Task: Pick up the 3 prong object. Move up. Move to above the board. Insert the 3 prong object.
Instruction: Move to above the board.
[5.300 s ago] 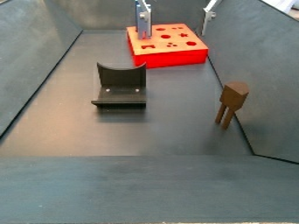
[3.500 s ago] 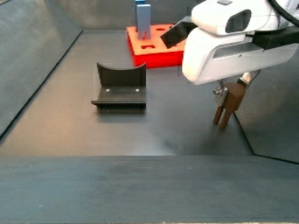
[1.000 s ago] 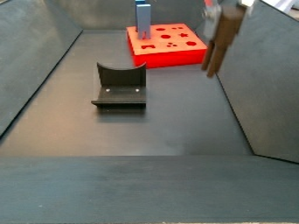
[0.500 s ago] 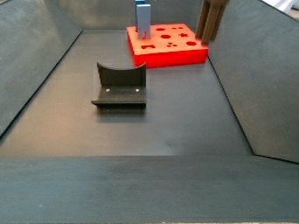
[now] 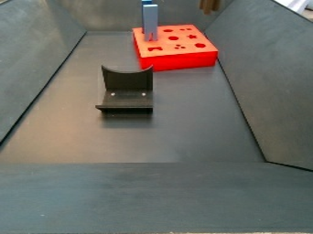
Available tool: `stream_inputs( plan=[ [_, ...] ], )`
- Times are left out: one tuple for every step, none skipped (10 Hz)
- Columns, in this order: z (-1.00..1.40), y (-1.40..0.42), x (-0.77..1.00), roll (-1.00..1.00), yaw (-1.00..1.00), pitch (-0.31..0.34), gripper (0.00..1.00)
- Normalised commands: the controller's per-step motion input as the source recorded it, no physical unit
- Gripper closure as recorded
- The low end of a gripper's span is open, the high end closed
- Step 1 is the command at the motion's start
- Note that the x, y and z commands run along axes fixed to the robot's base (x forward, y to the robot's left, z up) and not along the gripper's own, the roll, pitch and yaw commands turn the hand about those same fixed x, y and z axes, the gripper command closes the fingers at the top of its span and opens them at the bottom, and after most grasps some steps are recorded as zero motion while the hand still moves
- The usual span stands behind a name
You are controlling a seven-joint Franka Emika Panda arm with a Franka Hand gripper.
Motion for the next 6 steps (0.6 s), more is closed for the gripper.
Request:
stream_inputs(
  plan=[
    [0.09, -1.0, 0.13, 0.04, -0.8, 0.146, 1.0],
    [0.09, -1.0, 0.13, 0.01, -0.56, 0.122, 1.0],
    [0.09, -1.0, 0.13, -0.01, -0.32, 0.116, 1.0],
    [0.1, -1.0, 0.14, -0.04, -0.13, 0.11, 1.0],
    [0.1, -1.0, 0.15, -0.03, -0.04, 0.108, 1.0],
    [0.1, -1.0, 0.15, -0.02, -0.02, 0.115, 1.0]
  ],
)
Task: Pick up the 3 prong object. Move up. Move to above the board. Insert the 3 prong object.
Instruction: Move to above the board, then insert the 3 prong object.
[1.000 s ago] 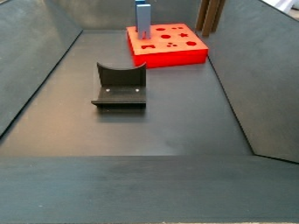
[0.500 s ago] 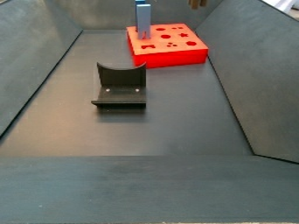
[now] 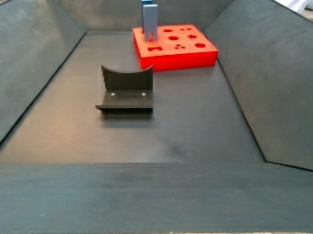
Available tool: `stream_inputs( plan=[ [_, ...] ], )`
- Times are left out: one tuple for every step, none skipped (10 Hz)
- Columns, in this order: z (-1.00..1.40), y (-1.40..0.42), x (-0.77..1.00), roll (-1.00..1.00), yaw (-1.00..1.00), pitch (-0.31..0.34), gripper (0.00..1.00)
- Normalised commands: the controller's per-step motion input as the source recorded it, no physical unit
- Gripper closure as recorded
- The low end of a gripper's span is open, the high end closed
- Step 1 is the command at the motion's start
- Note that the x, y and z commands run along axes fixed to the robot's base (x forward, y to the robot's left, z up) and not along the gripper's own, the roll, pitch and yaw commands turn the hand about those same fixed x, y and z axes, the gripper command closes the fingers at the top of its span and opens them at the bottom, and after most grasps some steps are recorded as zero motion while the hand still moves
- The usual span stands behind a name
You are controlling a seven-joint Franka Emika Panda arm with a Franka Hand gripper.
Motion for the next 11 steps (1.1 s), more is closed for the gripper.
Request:
stream_inputs(
  plan=[
    [0.11, -1.0, 0.17, -0.02, 0.01, 0.132, 1.0],
    [0.11, -1.0, 0.17, -0.01, 0.01, 0.136, 1.0],
    [0.11, -1.0, 0.18, 0.0, 0.01, 0.14, 1.0],
    [0.11, -1.0, 0.2, -0.01, 0.01, 0.134, 1.0],
    [0.12, -1.0, 0.21, 0.01, 0.01, 0.135, 1.0],
    [0.13, -1.0, 0.23, 0.0, 0.01, 0.131, 1.0],
    [0.12, -0.85, 0.22, 0.01, 0.01, 0.133, 1.0],
    [0.1, -0.66, 0.19, 0.02, 0.01, 0.135, 1.0],
    [0.06, -0.33, 0.13, 0.02, 0.01, 0.122, 1.0],
    [0.04, -0.21, 0.1, 0.03, 0.01, 0.1, 1.0],
    [-0.06, 0.0, 0.0, 0.02, 0.0, 0.0, 1.0]
  ],
)
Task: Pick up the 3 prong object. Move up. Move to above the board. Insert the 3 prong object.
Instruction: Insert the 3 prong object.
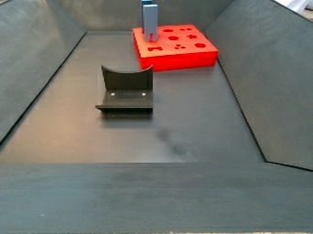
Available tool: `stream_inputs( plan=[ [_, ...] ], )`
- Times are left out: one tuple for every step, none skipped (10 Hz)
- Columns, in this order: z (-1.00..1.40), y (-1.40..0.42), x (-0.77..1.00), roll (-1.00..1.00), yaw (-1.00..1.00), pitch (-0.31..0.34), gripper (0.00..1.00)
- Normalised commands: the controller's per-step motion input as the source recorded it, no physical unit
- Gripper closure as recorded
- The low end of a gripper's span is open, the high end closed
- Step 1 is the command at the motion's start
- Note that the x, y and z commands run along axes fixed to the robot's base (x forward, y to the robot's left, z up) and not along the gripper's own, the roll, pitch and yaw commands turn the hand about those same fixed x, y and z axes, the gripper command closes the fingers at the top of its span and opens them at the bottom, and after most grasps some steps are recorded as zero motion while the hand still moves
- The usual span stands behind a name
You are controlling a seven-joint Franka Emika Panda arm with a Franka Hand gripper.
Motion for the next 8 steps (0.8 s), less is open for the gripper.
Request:
stream_inputs(
  plan=[
    [-0.34, 0.0, -0.05, 0.11, 0.0, -0.024, 1.0],
    [-0.6, 0.06, -0.16, 0.1, 0.0, -0.071, 1.0],
    [-0.83, 0.26, -0.18, 0.03, 0.0, -0.17, 1.0],
    [-0.86, 0.27, -0.19, 0.05, 0.0, -0.184, 1.0],
    [-0.81, 0.15, -0.22, 0.05, 0.0, -0.22, 1.0],
    [-0.82, 0.09, -0.05, 0.0, 0.0, -0.189, 1.0],
    [-0.82, 0.12, -0.02, 0.0, 0.0, -0.124, 1.0],
    [-0.74, 0.3, 0.0, 0.0, 0.01, -0.12, 1.0]
  ],
)
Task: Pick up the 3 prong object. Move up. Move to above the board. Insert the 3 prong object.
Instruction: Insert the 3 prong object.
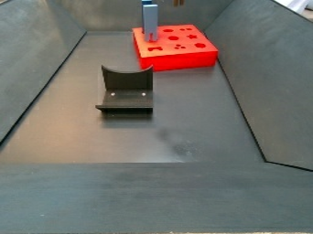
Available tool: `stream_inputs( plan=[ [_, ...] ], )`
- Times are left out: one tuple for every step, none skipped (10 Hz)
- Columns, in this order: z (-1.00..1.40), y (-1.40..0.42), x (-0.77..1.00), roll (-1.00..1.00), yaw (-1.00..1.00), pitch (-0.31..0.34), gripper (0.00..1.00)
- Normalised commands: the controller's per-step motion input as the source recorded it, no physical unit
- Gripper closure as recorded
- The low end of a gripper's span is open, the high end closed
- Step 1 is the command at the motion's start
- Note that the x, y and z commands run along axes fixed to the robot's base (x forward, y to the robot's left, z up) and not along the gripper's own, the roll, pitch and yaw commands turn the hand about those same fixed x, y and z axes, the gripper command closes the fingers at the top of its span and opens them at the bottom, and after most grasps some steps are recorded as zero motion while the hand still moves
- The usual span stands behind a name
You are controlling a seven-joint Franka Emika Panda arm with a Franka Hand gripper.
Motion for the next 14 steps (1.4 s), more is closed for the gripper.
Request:
stream_inputs(
  plan=[
    [-0.66, 0.33, 0.0, 0.07, 0.06, -0.086, 1.0],
    [-0.58, 0.33, 0.0, 0.09, 0.01, -0.04, 1.0],
    [-0.53, 0.27, 0.04, 0.06, 0.0, 0.0, 1.0],
    [-0.54, 0.21, 0.0, 0.03, -0.04, 0.0, 1.0],
    [-0.62, 0.07, 0.09, 0.0, -0.96, 0.0, 1.0],
    [-0.61, 0.0, 0.0, 0.03, -1.0, 0.0, 1.0],
    [-0.09, 0.0, -0.04, 0.0, -0.3, 0.017, 1.0],
    [-0.05, 0.0, 0.0, 0.0, 0.0, 0.0, 1.0],
    [-0.33, 0.09, -0.01, 0.13, 0.0, 0.0, 1.0],
    [-0.38, 0.04, -0.03, 0.15, 0.0, 0.0, 1.0],
    [0.0, 0.0, 0.0, 0.0, 0.0, -0.004, 1.0],
    [-0.37, -0.03, 0.0, 0.08, 0.0, -0.053, 1.0],
    [-0.6, -0.09, 0.0, 0.21, 0.0, -0.051, 1.0],
    [-0.71, -0.06, 0.0, 0.28, -0.05, -0.017, 1.0]
  ],
)
